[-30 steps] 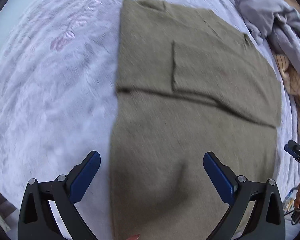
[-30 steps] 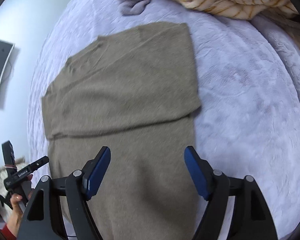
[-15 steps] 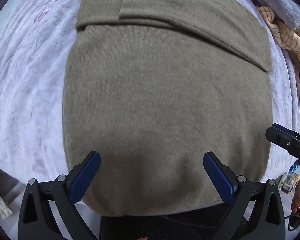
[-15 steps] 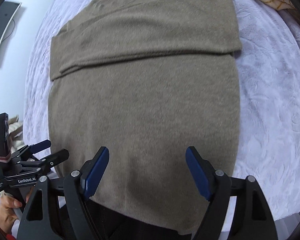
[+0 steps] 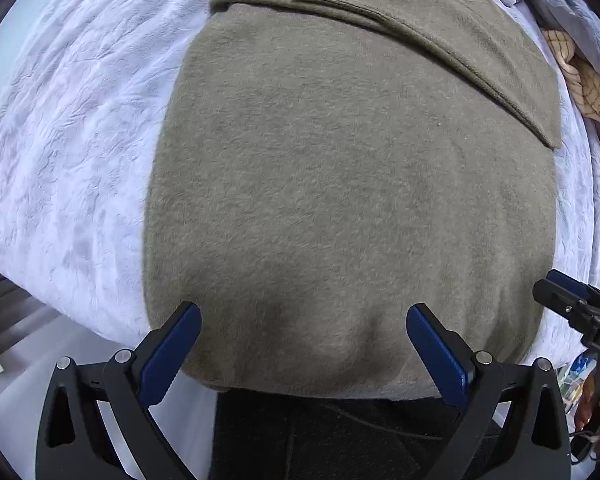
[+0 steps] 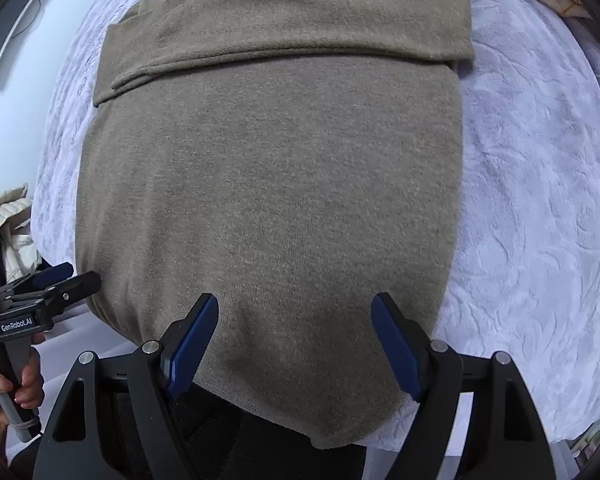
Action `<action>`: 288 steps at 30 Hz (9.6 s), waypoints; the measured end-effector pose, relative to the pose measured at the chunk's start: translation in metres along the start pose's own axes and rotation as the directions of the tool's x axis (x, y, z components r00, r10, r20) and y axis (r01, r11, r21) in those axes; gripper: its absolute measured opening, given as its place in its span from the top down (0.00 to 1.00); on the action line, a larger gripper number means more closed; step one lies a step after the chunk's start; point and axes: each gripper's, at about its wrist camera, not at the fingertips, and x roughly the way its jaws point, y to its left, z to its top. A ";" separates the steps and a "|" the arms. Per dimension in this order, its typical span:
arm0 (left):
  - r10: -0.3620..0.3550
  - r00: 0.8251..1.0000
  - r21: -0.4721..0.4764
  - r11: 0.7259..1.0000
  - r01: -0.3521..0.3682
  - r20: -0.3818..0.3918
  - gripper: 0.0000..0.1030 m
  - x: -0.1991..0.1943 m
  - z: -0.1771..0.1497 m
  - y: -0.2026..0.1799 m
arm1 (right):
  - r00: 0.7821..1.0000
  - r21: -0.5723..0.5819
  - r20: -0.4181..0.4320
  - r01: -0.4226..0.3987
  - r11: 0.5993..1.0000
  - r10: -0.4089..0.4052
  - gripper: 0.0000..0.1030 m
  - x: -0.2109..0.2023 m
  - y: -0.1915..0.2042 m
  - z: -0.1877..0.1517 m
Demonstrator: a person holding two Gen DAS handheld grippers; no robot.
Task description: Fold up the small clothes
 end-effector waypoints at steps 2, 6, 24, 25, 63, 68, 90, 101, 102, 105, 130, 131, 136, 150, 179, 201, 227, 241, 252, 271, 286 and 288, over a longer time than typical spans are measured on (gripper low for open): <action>-0.002 1.000 0.001 1.000 0.002 0.007 0.00 0.000 -0.005 0.006 | 1.000 0.013 0.009 -0.002 1.000 0.002 0.21 -0.001 -0.003 -0.004; -0.034 0.999 0.025 0.999 0.034 0.009 0.00 0.009 -0.018 0.018 | 1.000 0.036 0.027 0.004 0.999 -0.005 0.21 0.003 -0.005 -0.013; -0.153 0.988 0.122 0.981 0.148 0.033 0.00 0.015 -0.086 0.105 | 0.996 0.180 0.084 -0.034 0.983 0.019 0.21 0.009 -0.023 -0.094; -0.153 0.988 0.125 0.981 0.148 0.031 0.00 0.016 -0.088 0.108 | 0.996 0.190 0.086 -0.038 0.981 0.022 0.21 0.009 -0.024 -0.097; -0.203 0.978 0.255 0.944 0.209 -0.048 0.64 0.047 -0.098 0.105 | 0.967 0.306 0.133 -0.250 0.919 0.219 0.47 0.046 -0.047 -0.154; -0.326 0.944 0.252 0.911 0.327 -0.046 0.83 0.024 -0.102 0.124 | 0.942 0.340 0.174 -0.333 0.879 0.289 0.87 0.043 -0.043 -0.153; -0.384 0.886 0.142 0.923 0.358 0.261 0.83 -0.054 0.064 0.107 | 0.853 0.224 0.404 -0.443 0.868 0.331 0.91 -0.053 -0.061 -0.002; -0.147 0.973 0.308 0.947 0.086 0.180 0.22 -0.026 0.045 0.072 | 0.983 -0.061 0.101 -0.145 0.988 0.150 0.24 -0.018 -0.017 -0.001; -0.145 0.973 0.332 0.940 0.079 0.178 0.22 -0.026 0.043 0.068 | 0.987 -0.084 0.089 -0.126 0.989 0.133 0.24 -0.014 -0.012 -0.001; -0.140 0.977 0.437 0.898 0.056 0.163 0.22 -0.026 0.036 0.045 | 0.994 -0.144 0.078 -0.071 0.987 0.083 0.24 -0.006 0.002 0.001; -0.261 0.962 0.582 0.796 0.167 0.080 0.90 -0.032 0.047 0.005 | 0.952 -0.434 0.172 0.304 0.848 -0.253 0.94 -0.013 0.057 0.014; -0.282 0.953 0.548 0.817 0.179 0.108 0.90 -0.041 0.057 0.011 | 0.942 -0.425 0.204 0.330 0.843 -0.266 0.94 -0.021 0.056 0.018; -0.313 0.921 0.453 0.873 0.182 0.233 0.90 -0.067 0.095 0.032 | 0.903 -0.367 0.313 0.401 0.840 -0.294 0.94 -0.056 0.047 0.052; -0.236 0.850 0.273 0.955 0.114 0.471 0.90 -0.079 0.256 0.016 | 0.810 -0.223 0.488 0.477 0.850 -0.326 0.94 -0.078 0.024 0.188; -0.136 0.873 0.108 0.990 0.096 0.468 0.90 -0.038 0.320 0.036 | 0.888 -0.100 0.392 0.300 0.949 -0.240 0.93 -0.027 -0.032 0.258; 0.032 0.906 0.054 0.997 -0.061 0.423 0.01 -0.040 0.259 0.050 | 0.942 0.037 0.300 0.145 0.989 -0.150 0.43 -0.045 -0.076 0.216; 0.026 0.963 -0.099 0.995 0.001 0.269 0.01 -0.043 0.111 0.089 | 0.994 0.186 0.104 -0.038 0.982 0.019 0.28 -0.025 -0.084 0.025; 0.173 0.945 -0.128 0.982 -0.142 0.278 0.01 -0.008 0.214 0.124 | 0.993 0.226 0.120 -0.007 0.974 -0.020 0.28 -0.007 -0.054 0.025; 0.022 0.979 -0.009 1.000 -0.021 0.203 0.01 -0.014 0.166 0.157 | 0.992 0.384 0.119 -0.004 0.923 -0.045 0.28 -0.007 -0.044 -0.019; -0.201 0.979 -0.066 0.977 0.203 0.046 0.01 0.006 0.090 0.144 | 0.991 0.404 0.108 -0.115 0.908 0.077 0.28 0.008 -0.006 0.011; -0.376 0.917 -0.318 0.860 0.400 0.137 0.13 0.020 0.117 0.175 | 0.805 0.562 0.434 -0.593 0.577 0.404 0.28 0.049 -0.038 0.028; -0.360 0.923 -0.323 0.864 0.386 0.137 0.45 0.022 0.120 0.174 | 0.767 0.590 0.492 -0.641 0.490 0.412 0.35 0.056 -0.046 0.026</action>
